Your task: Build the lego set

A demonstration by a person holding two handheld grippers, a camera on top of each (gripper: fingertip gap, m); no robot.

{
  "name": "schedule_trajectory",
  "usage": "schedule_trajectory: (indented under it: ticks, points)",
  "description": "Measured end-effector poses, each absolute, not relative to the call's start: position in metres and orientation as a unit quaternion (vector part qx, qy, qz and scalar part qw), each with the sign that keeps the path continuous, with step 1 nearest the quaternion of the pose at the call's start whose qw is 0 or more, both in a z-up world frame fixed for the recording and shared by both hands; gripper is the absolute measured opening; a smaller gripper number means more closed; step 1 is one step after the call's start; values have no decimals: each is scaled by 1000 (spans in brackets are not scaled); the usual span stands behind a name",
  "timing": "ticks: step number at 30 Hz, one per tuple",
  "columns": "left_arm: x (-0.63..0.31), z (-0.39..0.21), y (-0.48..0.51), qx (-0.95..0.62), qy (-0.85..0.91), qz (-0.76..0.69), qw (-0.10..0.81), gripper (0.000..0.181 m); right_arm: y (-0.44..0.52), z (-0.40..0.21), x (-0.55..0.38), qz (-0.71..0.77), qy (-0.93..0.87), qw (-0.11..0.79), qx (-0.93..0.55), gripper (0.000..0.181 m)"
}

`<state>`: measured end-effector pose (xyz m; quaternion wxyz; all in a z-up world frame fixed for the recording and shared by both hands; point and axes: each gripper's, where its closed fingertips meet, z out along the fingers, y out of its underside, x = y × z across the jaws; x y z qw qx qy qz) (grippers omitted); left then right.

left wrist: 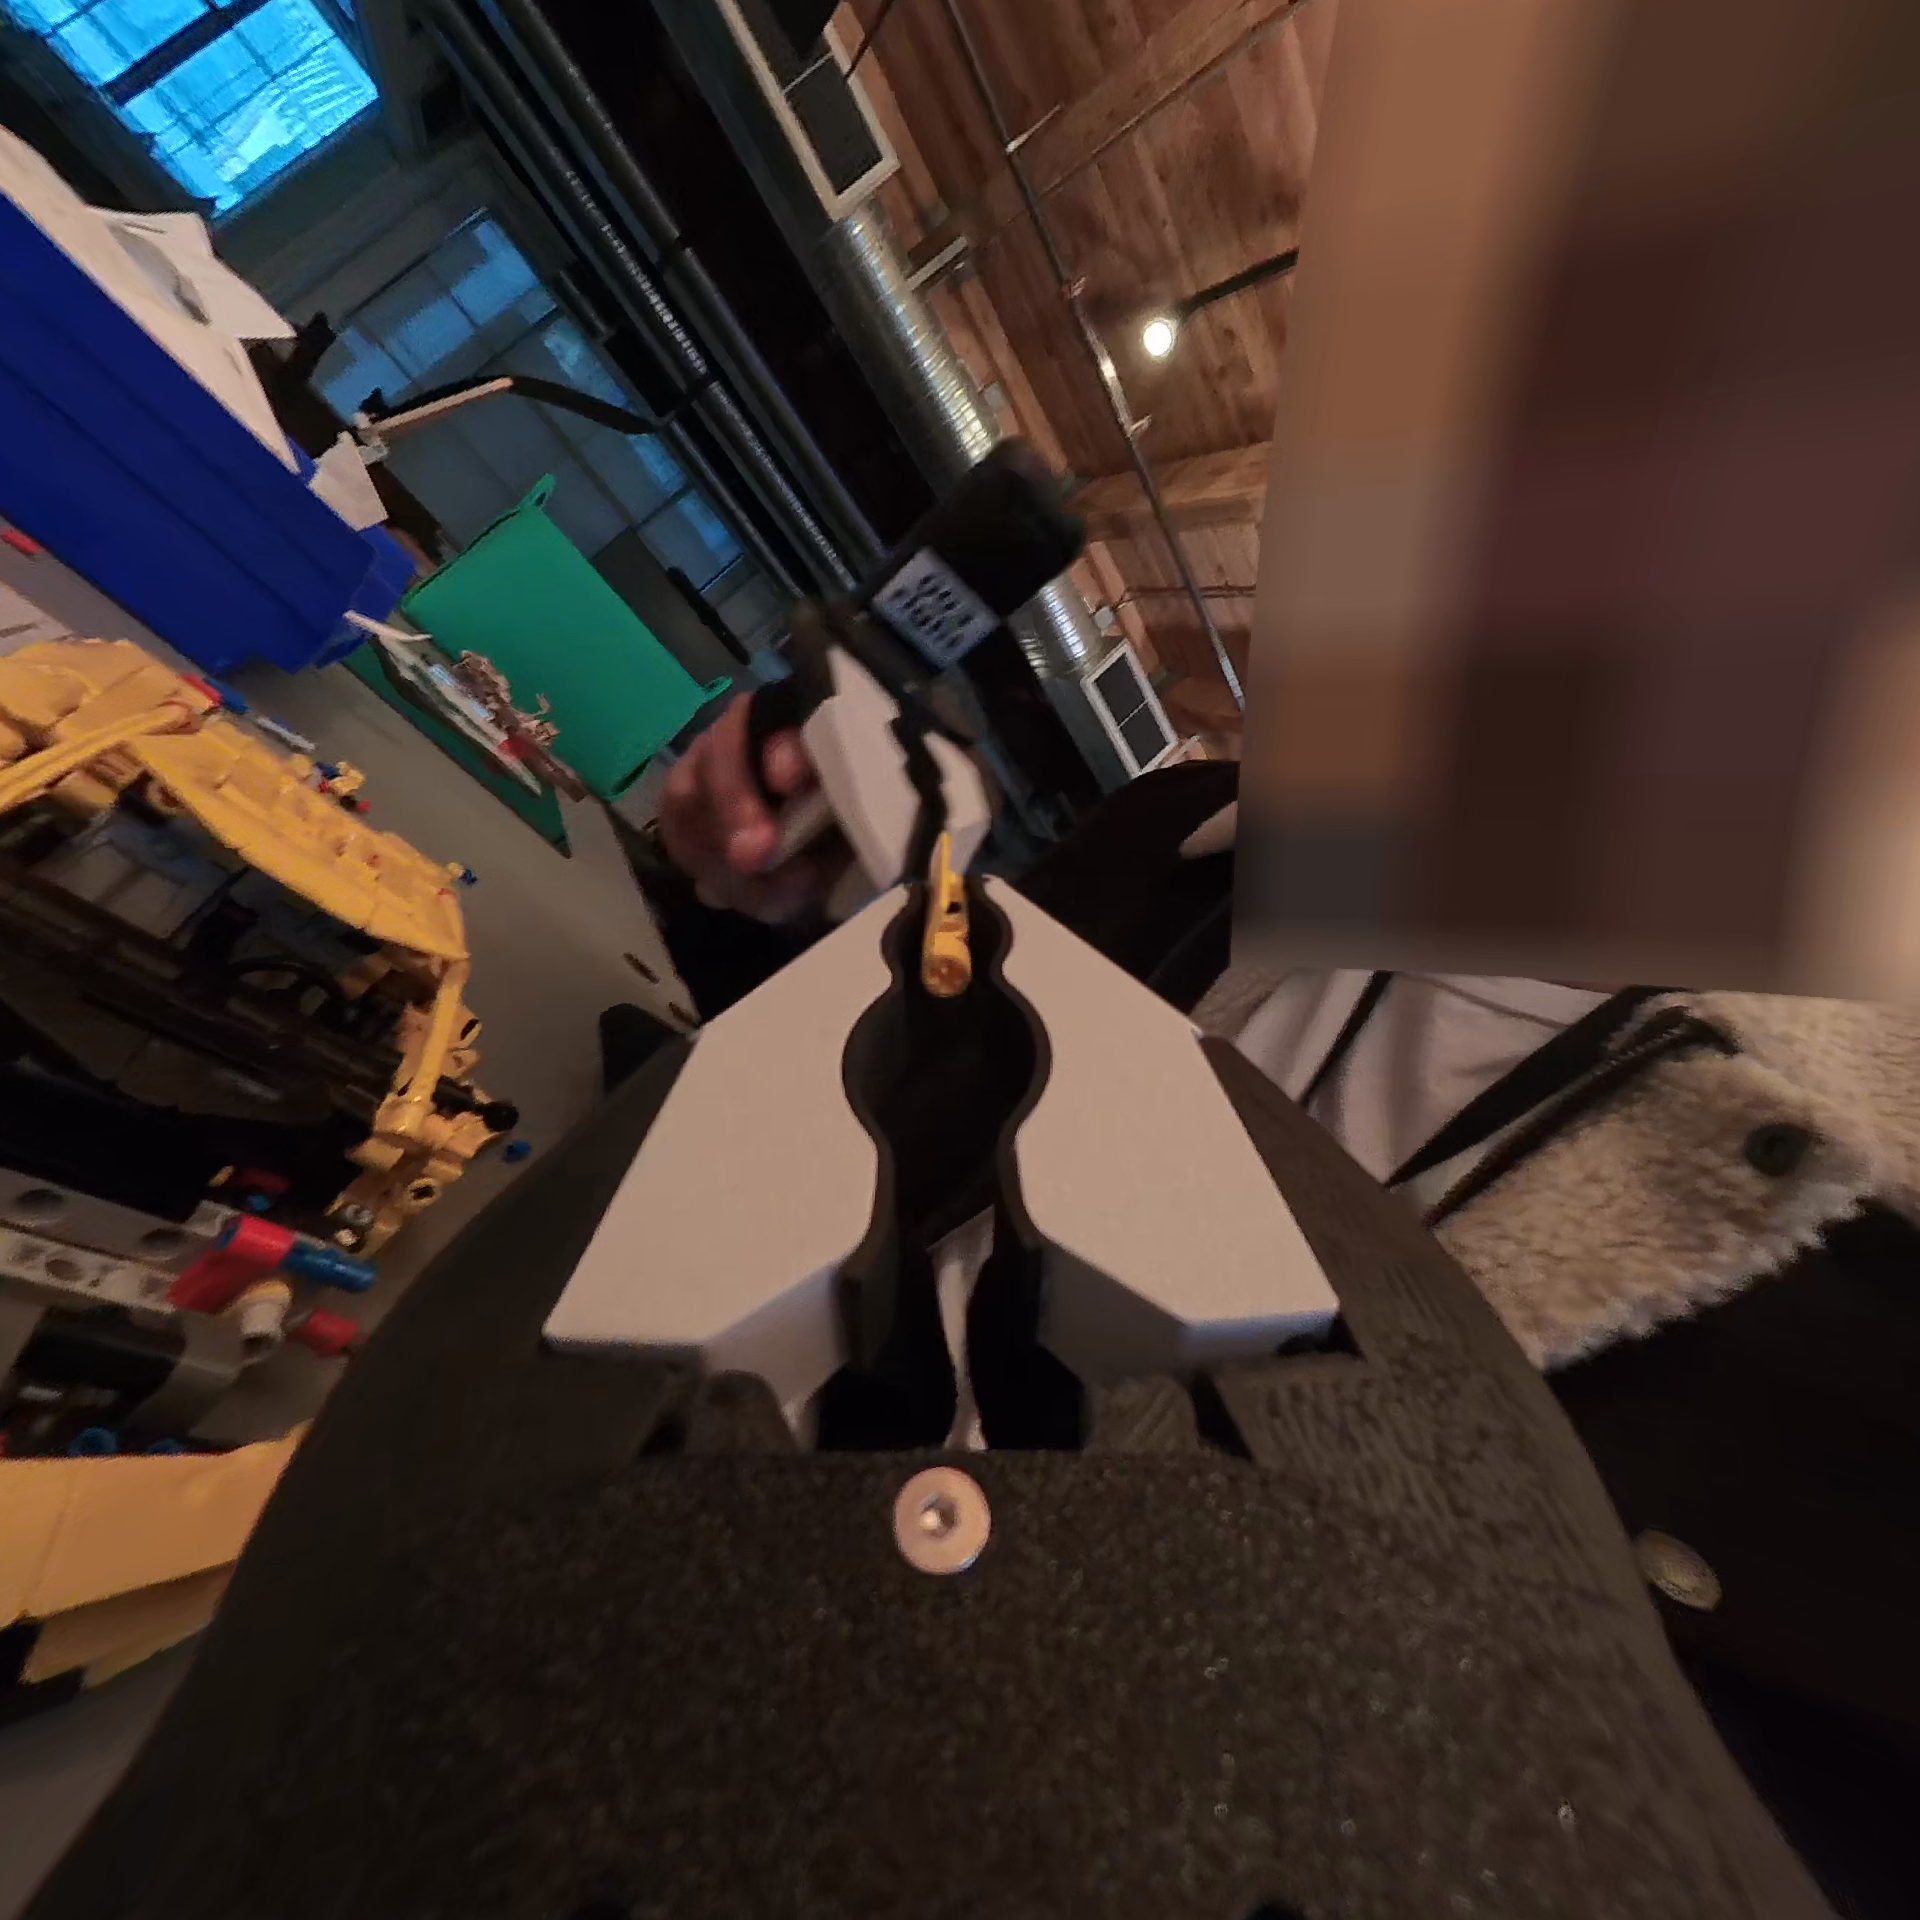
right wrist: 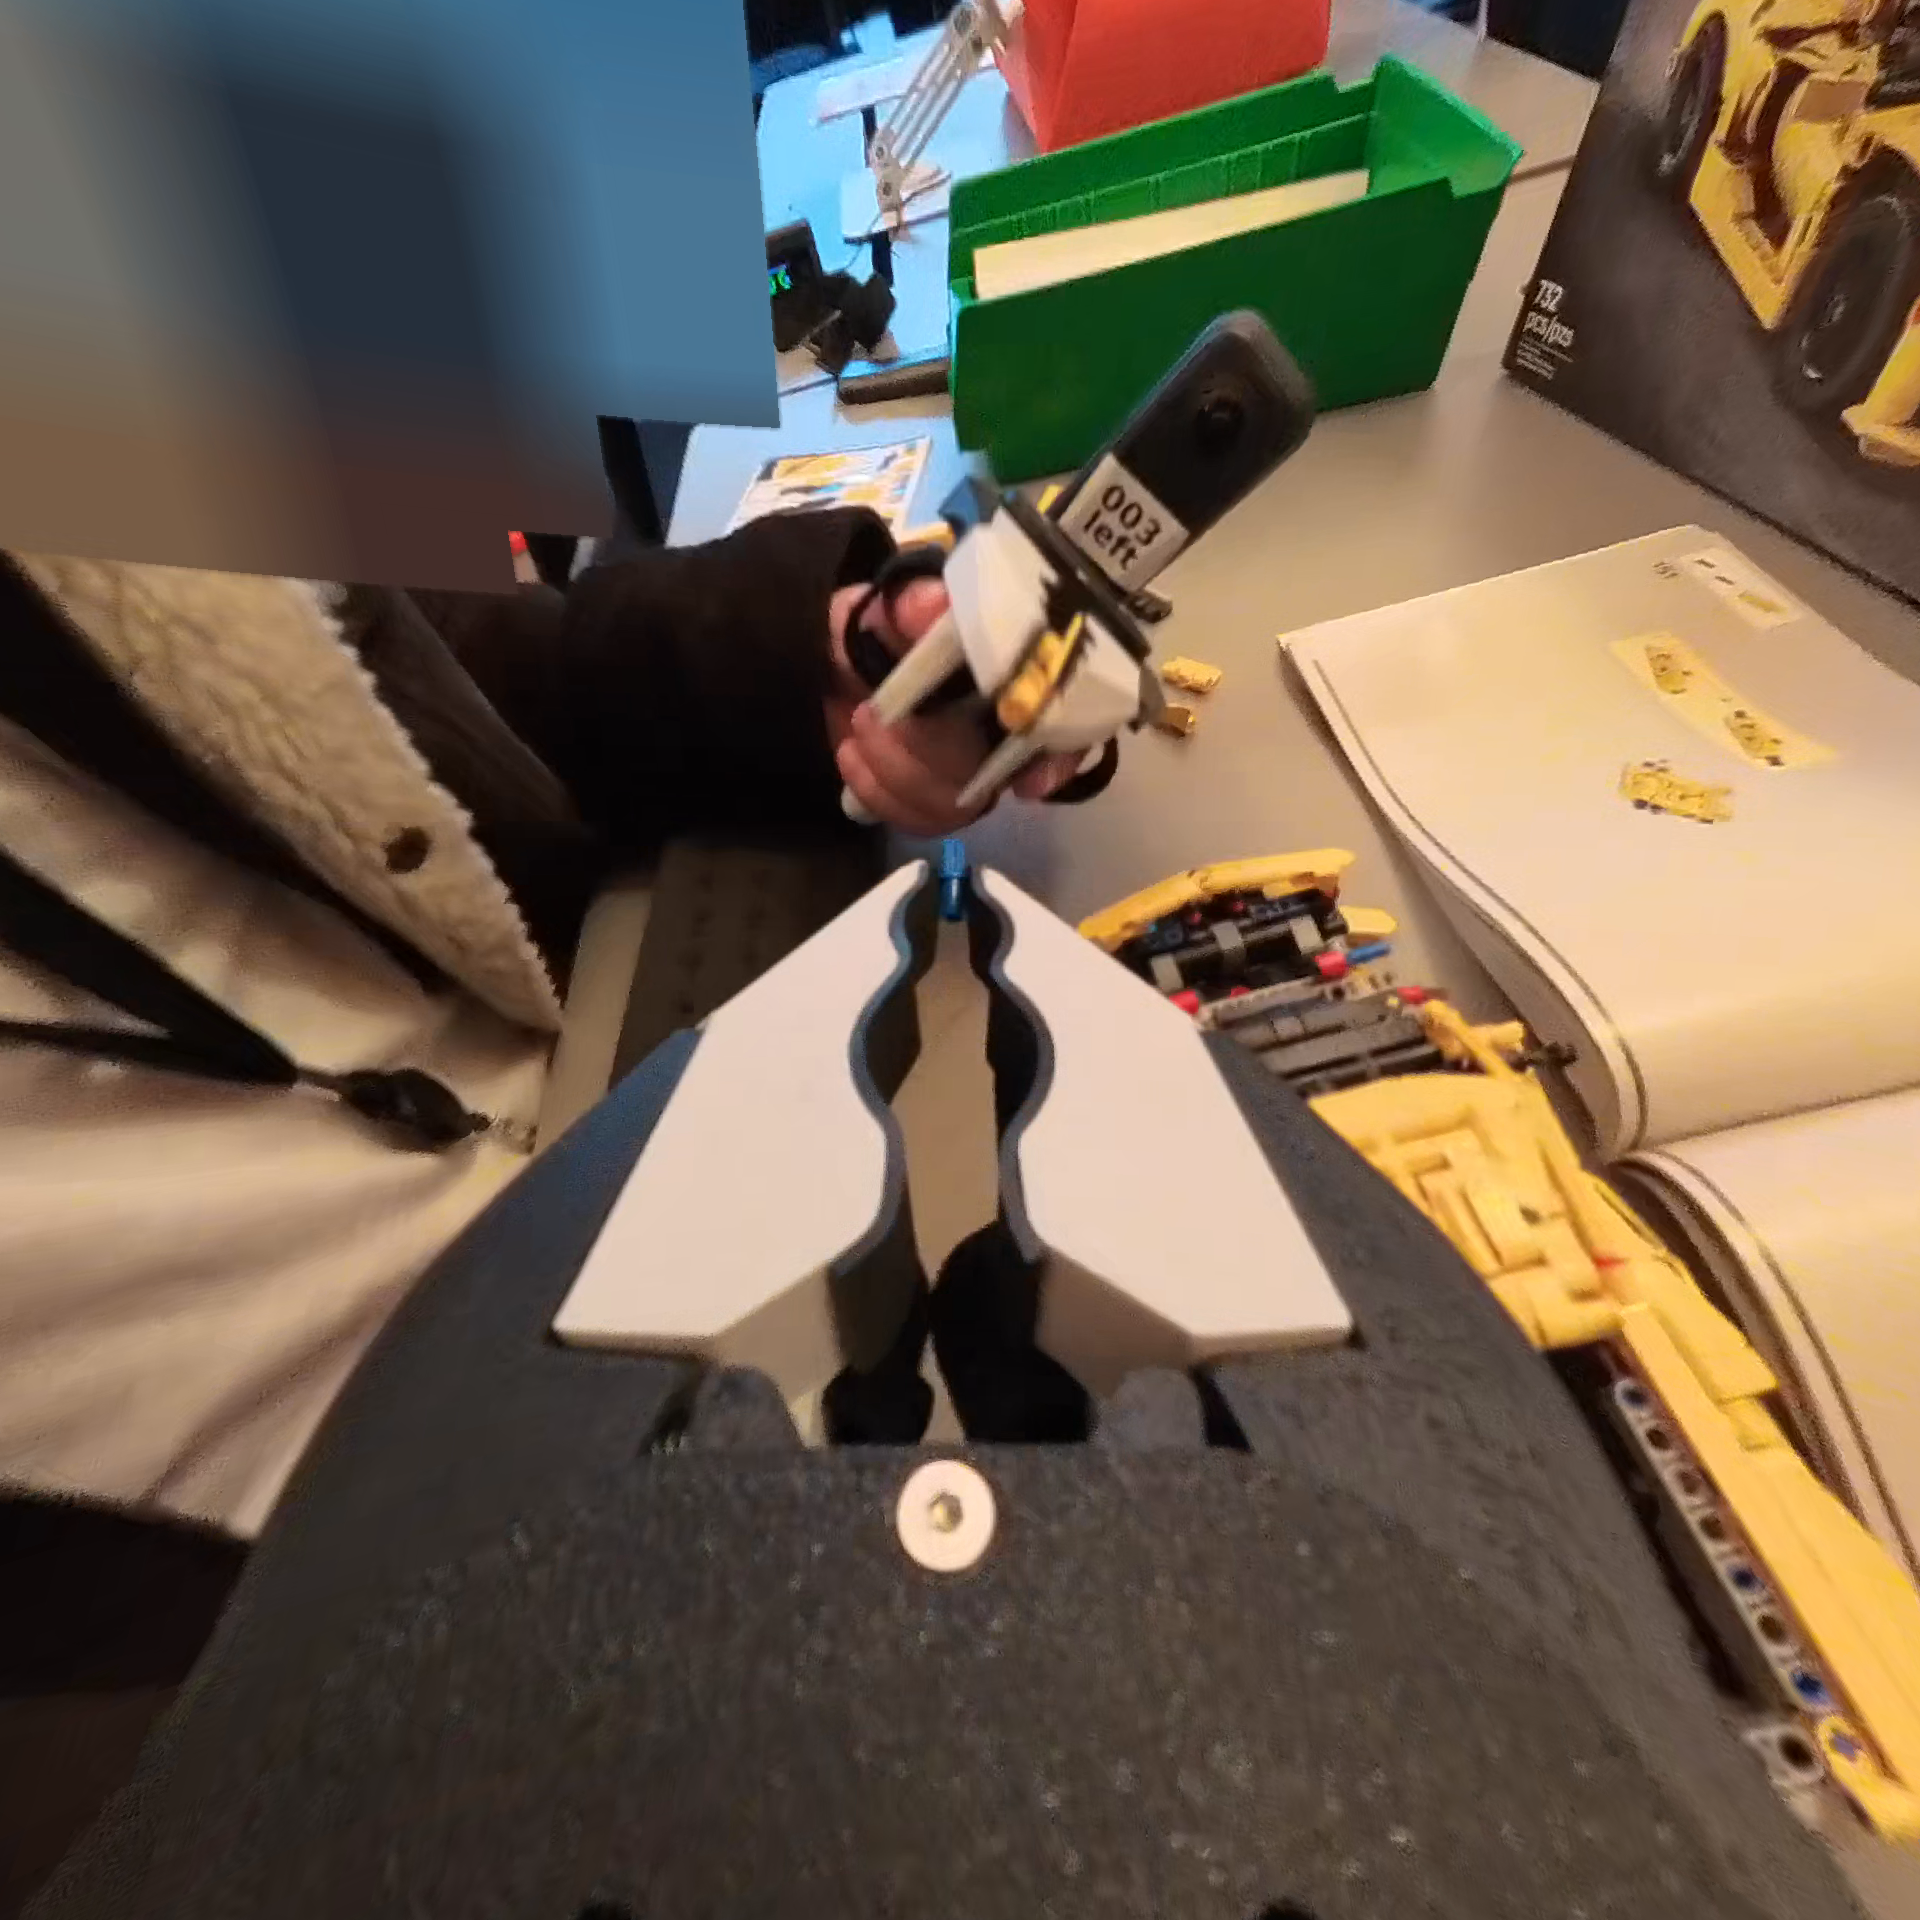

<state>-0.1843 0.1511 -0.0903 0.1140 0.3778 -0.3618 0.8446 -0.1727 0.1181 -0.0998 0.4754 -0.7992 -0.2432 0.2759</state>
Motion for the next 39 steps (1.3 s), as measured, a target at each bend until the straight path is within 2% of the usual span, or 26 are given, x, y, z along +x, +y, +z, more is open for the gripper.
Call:
schedule_trajectory:
  ticks: [2, 7, 16, 27, 39]
  points:
    - [-183, -95, 149, 388, -373, 836, 111, 7, 135, -97, -169, 219, -223, 484, -817, 4]
    - [-180, -101, 143, 404, -397, 818, 100, 7, 138, -115, -171, 162, -257, 428, -852, 4]
    - [-177, -111, 138, 425, -436, 790, 72, 7, 139, -122, -178, 189, -239, 394, -867, 4]
    - [-180, -140, 119, 431, -582, 690, -19, 7, 123, -154, -182, 180, -256, 303, -900, 3]
    - [-182, -190, 102, 445, -693, 566, -24, 7, 105, -203, -187, 219, -261, 246, -908, 3]
